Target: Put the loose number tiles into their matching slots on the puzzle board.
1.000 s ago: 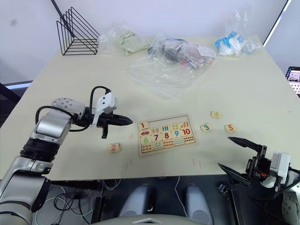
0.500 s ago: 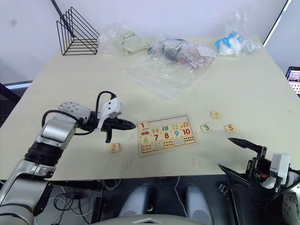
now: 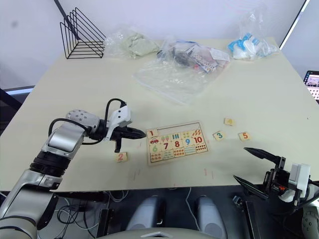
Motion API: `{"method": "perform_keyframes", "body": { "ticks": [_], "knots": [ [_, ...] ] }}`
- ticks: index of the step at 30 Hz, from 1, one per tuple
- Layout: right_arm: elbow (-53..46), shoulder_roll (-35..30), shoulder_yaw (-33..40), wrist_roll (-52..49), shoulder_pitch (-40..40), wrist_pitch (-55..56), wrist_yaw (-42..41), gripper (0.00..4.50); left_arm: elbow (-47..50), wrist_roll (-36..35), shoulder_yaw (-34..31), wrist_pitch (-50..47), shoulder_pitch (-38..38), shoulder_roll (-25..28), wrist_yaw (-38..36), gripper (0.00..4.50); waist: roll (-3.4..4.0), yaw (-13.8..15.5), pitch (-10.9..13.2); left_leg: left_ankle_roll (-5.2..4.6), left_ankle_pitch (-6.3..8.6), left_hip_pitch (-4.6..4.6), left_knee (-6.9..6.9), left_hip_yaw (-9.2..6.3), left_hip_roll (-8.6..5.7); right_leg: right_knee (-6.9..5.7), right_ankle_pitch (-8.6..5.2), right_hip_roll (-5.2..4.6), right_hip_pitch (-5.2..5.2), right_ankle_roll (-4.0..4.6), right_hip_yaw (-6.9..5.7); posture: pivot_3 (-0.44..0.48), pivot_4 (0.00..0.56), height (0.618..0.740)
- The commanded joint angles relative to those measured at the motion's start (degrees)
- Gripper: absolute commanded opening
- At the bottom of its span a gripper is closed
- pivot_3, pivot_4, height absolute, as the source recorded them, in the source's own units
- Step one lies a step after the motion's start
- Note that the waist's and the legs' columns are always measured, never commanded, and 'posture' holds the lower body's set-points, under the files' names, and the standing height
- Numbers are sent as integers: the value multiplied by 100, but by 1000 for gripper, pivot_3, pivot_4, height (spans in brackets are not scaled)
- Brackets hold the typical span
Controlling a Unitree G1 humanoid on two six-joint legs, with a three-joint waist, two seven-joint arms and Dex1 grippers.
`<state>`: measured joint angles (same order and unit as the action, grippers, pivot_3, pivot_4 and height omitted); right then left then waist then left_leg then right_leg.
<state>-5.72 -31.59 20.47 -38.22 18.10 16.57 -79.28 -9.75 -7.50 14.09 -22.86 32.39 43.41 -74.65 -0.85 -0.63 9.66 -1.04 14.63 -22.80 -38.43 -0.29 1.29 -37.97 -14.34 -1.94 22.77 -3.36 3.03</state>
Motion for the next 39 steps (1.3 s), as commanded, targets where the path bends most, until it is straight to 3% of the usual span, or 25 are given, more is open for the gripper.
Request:
{"method": "perform_keyframes", "body": {
  "ticks": [1,39],
  "knots": [
    [-80,-54,135,-40,14,94,16,4500,5,33,-29,127,87,-9,17,62,0,1,0,0,0,0,0,0,0,0,0,0,0,0,0,0,150,740],
    [-84,-87,115,-40,-2,60,7,4500,-134,32,-77,198,184,-58,-24,62,0,1,0,0,0,0,0,0,0,0,0,0,0,0,0,0,150,740]
  ]
}}
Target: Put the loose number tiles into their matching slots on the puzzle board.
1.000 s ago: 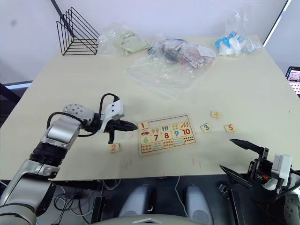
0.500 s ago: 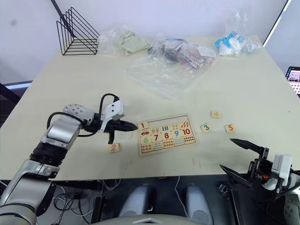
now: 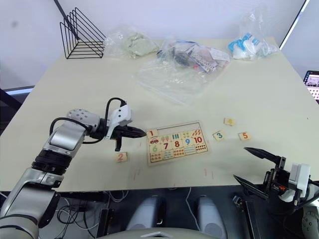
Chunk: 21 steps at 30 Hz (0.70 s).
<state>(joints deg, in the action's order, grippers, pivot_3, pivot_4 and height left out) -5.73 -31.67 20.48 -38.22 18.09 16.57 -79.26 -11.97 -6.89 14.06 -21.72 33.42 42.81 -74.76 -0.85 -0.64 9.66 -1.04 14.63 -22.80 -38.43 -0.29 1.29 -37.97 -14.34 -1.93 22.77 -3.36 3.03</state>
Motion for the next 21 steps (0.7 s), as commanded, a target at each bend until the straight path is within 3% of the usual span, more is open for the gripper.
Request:
{"method": "perform_keyframes", "body": {
  "ticks": [1,21],
  "knots": [
    [-90,-77,112,-39,0,58,7,4500,87,-29,-70,89,83,-9,-7,62,0,1,0,0,0,0,0,0,0,0,0,0,0,0,0,0,150,740],
    [-100,-99,102,-30,6,57,45,4500,-19,5,-71,141,143,-116,40,62,0,0,0,0,0,0,0,0,0,0,0,0,0,0,0,0,150,740]
  ]
}}
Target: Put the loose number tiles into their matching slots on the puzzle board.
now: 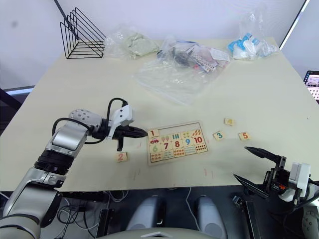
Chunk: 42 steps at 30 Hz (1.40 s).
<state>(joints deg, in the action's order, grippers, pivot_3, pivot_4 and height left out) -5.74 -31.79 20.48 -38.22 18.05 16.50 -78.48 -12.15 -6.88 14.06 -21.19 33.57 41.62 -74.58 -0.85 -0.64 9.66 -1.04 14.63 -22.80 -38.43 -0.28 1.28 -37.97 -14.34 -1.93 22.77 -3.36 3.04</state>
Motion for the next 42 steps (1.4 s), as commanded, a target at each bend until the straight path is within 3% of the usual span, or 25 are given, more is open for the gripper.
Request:
{"method": "perform_keyframes", "body": {
  "ticks": [1,27,35,42],
  "knots": [
    [-96,-85,102,-30,13,67,-35,4500,-9,7,-69,95,128,-3,26,62,0,1,0,0,0,0,0,0,0,0,0,0,0,0,0,0,150,740],
    [-37,-34,130,-34,56,106,-88,4500,-97,-52,-222,156,43,76,21,62,0,0,0,0,0,0,0,0,0,0,0,0,0,0,0,0,150,740],
    [-78,7,173,-107,81,10,76,4500,228,-620,-888,-70,-395,171,135,62,0,-3,0,0,0,0,1,-2,1,0,0,-1,0,0,-1,0,150,740],
    [30,8,296,-154,46,-105,364,4500,854,-1216,-1957,-106,-1416,66,786,62,1,-15,-1,0,0,4,2,-19,4,0,0,-5,0,0,2,0,150,740]
  ]
}}
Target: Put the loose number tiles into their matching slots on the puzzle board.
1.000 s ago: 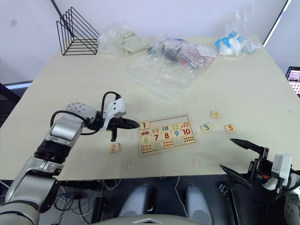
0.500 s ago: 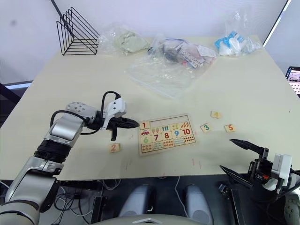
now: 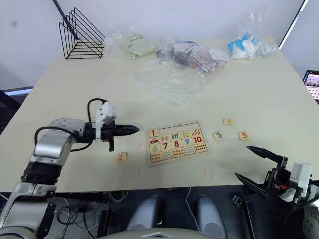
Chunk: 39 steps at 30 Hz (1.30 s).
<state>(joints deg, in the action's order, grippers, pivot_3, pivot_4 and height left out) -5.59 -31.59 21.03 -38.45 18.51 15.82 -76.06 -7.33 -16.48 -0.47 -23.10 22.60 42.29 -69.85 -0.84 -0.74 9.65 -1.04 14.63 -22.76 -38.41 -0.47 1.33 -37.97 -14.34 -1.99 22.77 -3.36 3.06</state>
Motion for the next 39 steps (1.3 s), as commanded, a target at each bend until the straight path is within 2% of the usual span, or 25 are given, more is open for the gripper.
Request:
{"method": "perform_keyframes", "body": {
  "ticks": [1,10,14,15,18,20,21,22,27,32,39],
  "knots": [
    [42,-6,278,-138,-6,-48,178,4500,470,-334,-652,81,-489,-22,413,62,0,1,0,0,0,2,2,-3,0,0,0,-1,0,0,3,0,150,740],
    [590,-200,474,228,-136,-257,746,4500,904,-903,-1751,169,-1765,-149,922,62,2,11,-1,0,0,4,2,-1,7,2,0,-9,-1,0,2,0,150,740],
    [923,-390,473,560,-133,-396,1021,4500,931,-846,-2074,569,-2305,-235,1146,1187,1,11,-2,0,0,6,4,3,7,3,0,-10,0,1,3,0,150,740],
    [1025,-443,495,590,-150,-449,1058,4500,1008,-891,-2134,588,-2437,-276,1193,1735,1,7,-2,0,0,6,4,5,7,3,-1,-10,0,2,3,0,150,740],
    [1270,-543,574,586,-217,-568,1109,4500,1185,-992,-2342,729,-2923,-395,1227,2869,1,6,-2,0,0,7,4,7,9,5,-1,-13,-1,3,5,0,150,740],
    [1465,-614,623,624,-248,-538,1036,4500,1280,-1029,-2447,822,-3194,-469,1269,3822,1,7,-2,0,1,9,5,10,11,5,-12,-15,0,22,8,0,150,740],
    [1551,-642,649,632,-260,-523,1001,4500,1304,-1041,-2500,878,-3318,-497,1272,4031,1,7,-3,0,1,8,5,11,11,5,-12,-15,-1,22,7,0,150,740],
    [1638,-672,671,631,-279,-514,963,4500,1335,-1046,-2532,935,-3426,-519,1269,4486,1,7,-3,0,1,8,4,16,10,6,-13,-14,-1,23,6,0,150,740],
    [2068,-807,781,661,-429,-361,823,4500,1439,-1132,-2692,1298,-3916,-600,1140,4486,0,2,-3,0,1,9,5,26,12,6,-13,-13,-1,24,8,0,150,740],
    [2454,-921,813,793,-615,-38,706,4500,1314,-1202,-2783,1840,-4343,-557,705,4486,1,0,-4,0,1,9,5,41,10,8,-14,-13,-1,24,9,0,150,740],
    [2475,-959,842,655,-679,-38,378,4500,1143,-1238,-2779,2054,-4450,-505,482,4486,1,4,-4,0,1,9,4,44,9,9,-14,-11,-1,24,9,0,150,740]
  ]
}}
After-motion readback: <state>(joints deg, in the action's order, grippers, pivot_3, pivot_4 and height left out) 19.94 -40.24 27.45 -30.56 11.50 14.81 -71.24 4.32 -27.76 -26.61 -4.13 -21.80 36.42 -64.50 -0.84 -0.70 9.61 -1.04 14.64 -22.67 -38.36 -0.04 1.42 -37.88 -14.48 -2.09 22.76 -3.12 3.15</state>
